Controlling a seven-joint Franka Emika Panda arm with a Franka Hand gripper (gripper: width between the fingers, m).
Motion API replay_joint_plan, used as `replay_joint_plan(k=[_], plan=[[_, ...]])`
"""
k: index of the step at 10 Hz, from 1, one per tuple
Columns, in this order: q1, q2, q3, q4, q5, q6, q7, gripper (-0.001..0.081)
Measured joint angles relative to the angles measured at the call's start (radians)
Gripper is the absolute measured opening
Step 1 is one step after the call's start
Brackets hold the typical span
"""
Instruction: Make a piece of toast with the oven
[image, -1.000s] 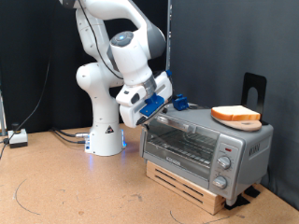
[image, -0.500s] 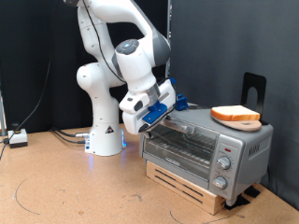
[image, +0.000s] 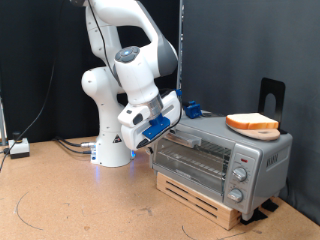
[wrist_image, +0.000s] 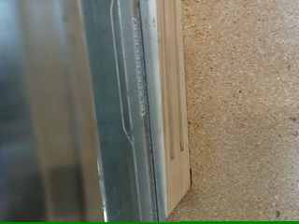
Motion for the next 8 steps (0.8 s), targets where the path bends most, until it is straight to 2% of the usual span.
replay_joint_plan(k=[8], plan=[[-0.018,0.026,-0.059,0.041,-0.007,-0.027,-0.063,0.0809]])
